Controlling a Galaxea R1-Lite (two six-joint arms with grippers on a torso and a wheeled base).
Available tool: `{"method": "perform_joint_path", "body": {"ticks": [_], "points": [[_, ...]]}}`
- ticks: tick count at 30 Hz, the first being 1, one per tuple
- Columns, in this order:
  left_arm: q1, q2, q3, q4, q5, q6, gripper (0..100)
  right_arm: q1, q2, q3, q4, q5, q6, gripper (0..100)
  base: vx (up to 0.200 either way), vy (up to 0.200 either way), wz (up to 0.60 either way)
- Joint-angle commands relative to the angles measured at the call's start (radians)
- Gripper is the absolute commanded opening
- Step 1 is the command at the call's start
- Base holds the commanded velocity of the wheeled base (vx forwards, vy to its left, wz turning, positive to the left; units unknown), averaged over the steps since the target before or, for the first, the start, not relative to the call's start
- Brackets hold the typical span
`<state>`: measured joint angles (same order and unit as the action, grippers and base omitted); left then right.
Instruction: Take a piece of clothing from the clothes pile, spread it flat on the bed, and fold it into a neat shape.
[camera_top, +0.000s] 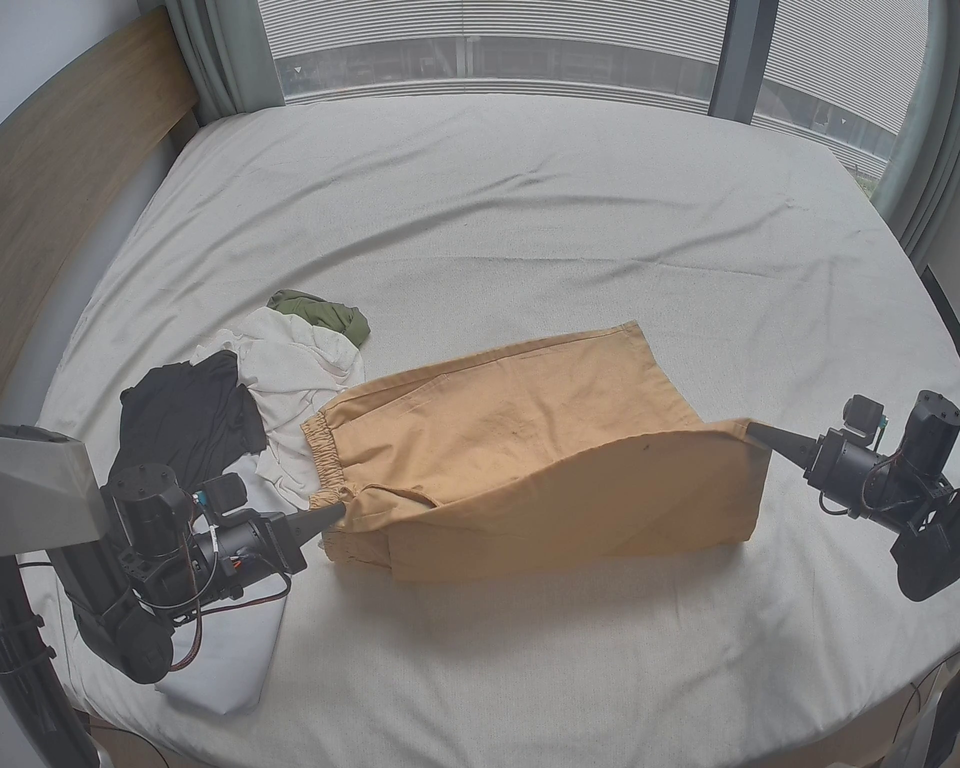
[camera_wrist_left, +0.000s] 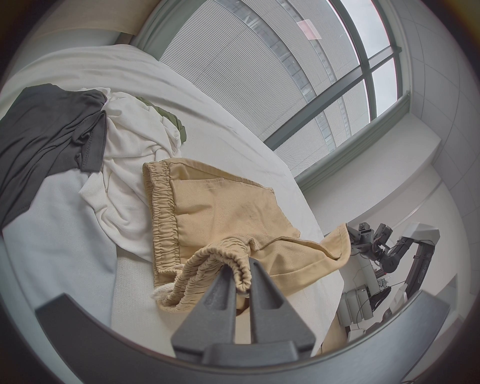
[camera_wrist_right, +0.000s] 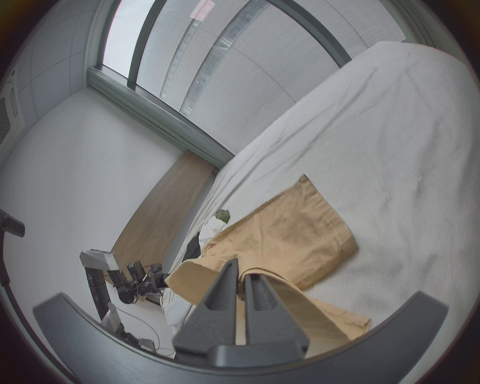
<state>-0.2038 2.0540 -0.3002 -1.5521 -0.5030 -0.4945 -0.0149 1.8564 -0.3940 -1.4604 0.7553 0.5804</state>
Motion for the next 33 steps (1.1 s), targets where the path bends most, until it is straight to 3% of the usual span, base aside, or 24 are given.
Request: {"method": "perform_joint_path", "body": {"ticks": [1, 7, 22, 33], "points": [[0.003, -0.038, -0.014, -0.005, 0.001, -0.036, 0, 0.004, 0.066, -0.026, -0.051, -0.03, 0.004, 0, 0.0, 0.0, 0.0], [0.004, -0.068, -0.014, -0.005, 0.001, -0.052, 0, 0.009, 0.121, -0.08, -0.08, -0.08, 0.006, 0, 0.0, 0.0, 0.0], [0.004, -0.06, -0.019, -0.003, 0.001, -0.053, 0, 0.044, 0.121, -0.126, -0.08, -0.083, 0.004, 0, 0.0, 0.0, 0.0], [0.003, -0.058, -0.036, -0.003, 0.035, -0.079, 0, 0.059, 0.133, -0.25, -0.075, -0.083, 0.012, 0, 0.0, 0.0, 0.0]]}}
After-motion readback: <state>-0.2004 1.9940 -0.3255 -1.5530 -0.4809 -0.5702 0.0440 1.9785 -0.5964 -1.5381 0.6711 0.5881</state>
